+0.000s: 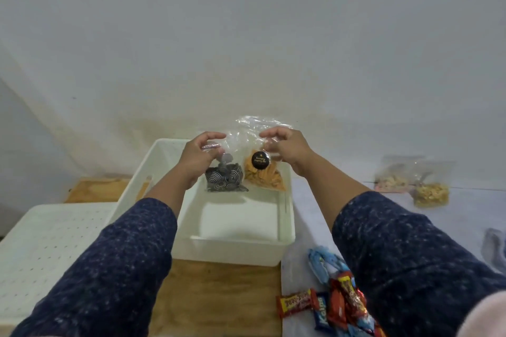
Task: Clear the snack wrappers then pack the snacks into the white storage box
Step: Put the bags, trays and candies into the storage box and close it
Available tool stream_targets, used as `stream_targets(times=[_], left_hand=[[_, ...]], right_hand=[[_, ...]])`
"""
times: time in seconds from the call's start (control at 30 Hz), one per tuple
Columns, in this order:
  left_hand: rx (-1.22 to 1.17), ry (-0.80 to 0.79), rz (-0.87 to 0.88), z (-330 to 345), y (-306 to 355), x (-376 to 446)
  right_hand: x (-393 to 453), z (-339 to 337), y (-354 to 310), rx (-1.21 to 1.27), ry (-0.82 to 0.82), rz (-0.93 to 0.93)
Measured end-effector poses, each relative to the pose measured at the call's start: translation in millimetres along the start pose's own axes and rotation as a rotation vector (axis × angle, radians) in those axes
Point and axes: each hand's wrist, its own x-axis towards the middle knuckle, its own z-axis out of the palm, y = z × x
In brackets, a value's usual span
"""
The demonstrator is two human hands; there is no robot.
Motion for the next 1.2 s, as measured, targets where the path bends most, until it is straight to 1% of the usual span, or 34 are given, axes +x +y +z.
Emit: stream_targets(times=[0.1,0.23,0.33,0.43,0.5,0.57,0.63,0.77,0.87,0.93,1.0,1.07,1.2], left_hand=[[-0.001,-0.04,-0.073,-4.4,-39.6,26.3],[0.014,-0.144,-0.13,-0.8,-84.6,66.4],[0.006,-0.22,-0.127,5.4,-112.1,92.9],[0.008,-0.251,-0.114,13.3,-133.2,110.0],[0.007,-0.269,-0.111,17.6,-139.2,116.2],[0.016,-0.287,-0.099,18.7,-138.7,119.5],[0.076,-0.315,-0.087,17.0,-132.3,119.8],[0.293,-0.368,-0.064,12.5,-115.2,117.3],[0.492,-0.369,0.014,8.5,-100.5,114.4],[0.595,-0.346,0.04,5.4,-89.8,111.9],[0.705,-0.287,0.035,4.6,-78.5,107.1],[0.795,-0.208,0.018,5.1,-63.1,98.9],[0.923,-0.113,0.088,12.4,-25.1,73.9]], right_hand=[[23.3,22.7,30.0,-0.045,0.001,0.063],[55.3,38.0,67.1,-0.096,0.075,0.164],[74.6,45.9,92.2,-0.133,0.143,0.235],[87.9,49.1,104.0,-0.122,0.239,0.294],[94.3,48.0,106.1,-0.13,0.26,0.302],[97.7,45.9,103.1,-0.216,0.241,0.301],[100.1,44.3,97.2,-0.334,0.217,0.299],[97.7,44.8,80.0,-0.619,0.171,0.327],[89.2,41.3,64.2,-0.729,0.143,0.31],[81.1,37.5,51.4,-0.855,0.114,0.275],[72.2,31.3,39.2,-0.967,0.119,0.227],[61.0,23.2,25.7,-1.034,0.125,0.193],[28.3,-2.5,0.6,-1.145,0.177,0.132]])
